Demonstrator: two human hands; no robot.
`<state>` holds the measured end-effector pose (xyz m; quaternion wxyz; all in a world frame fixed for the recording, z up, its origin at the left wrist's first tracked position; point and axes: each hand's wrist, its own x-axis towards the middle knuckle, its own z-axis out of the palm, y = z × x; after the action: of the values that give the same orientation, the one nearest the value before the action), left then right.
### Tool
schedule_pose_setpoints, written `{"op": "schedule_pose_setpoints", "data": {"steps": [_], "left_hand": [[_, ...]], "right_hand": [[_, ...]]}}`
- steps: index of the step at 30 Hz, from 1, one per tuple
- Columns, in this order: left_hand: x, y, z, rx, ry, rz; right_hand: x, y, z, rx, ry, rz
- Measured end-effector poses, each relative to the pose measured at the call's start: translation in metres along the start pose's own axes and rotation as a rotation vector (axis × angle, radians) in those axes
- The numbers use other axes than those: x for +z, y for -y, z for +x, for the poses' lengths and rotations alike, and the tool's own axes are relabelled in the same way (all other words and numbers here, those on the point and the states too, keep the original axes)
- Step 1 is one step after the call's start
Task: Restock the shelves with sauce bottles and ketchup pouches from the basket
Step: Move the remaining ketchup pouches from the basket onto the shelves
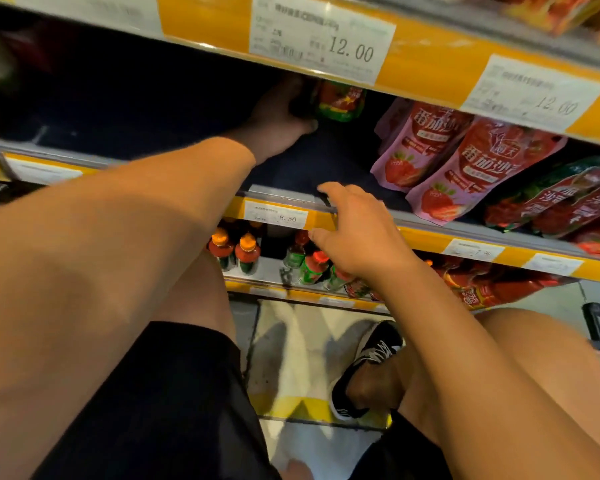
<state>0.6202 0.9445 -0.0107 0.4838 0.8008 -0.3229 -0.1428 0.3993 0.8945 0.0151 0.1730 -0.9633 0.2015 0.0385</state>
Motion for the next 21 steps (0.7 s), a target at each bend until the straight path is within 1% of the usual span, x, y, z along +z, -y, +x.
{"op": "schedule_pose_setpoints", "data": {"steps": [4, 7, 9, 13, 17, 21], "left_hand": [[-0.021, 0.007, -0.025, -0.097, 0.07, 0.011], [-0.047, 0.011, -0.054, -0.074, 0.072, 0.094], [-0.068, 0.014, -0.08, -0.047, 0.049, 0.098], [-0.112, 0.016, -0.136, -0.015, -0.052, 0.126], [-0.156, 0.015, -0.196, -0.004, -0.17, 0.113], [-0.194, 0.025, -0.265, -0.038, -0.338, 0.024]], "right_hand": [[0.001, 0.025, 0.009, -0.016, -0.023, 0.111], [0.003, 0.046, 0.013, -0.05, -0.071, 0.211], [0.004, 0.06, 0.016, -0.063, -0.115, 0.296], [0.01, 0.088, 0.019, -0.101, -0.173, 0.445], [0.019, 0.119, 0.015, -0.166, -0.218, 0.537], [0.029, 0.151, 0.003, -0.263, -0.208, 0.589]]}}
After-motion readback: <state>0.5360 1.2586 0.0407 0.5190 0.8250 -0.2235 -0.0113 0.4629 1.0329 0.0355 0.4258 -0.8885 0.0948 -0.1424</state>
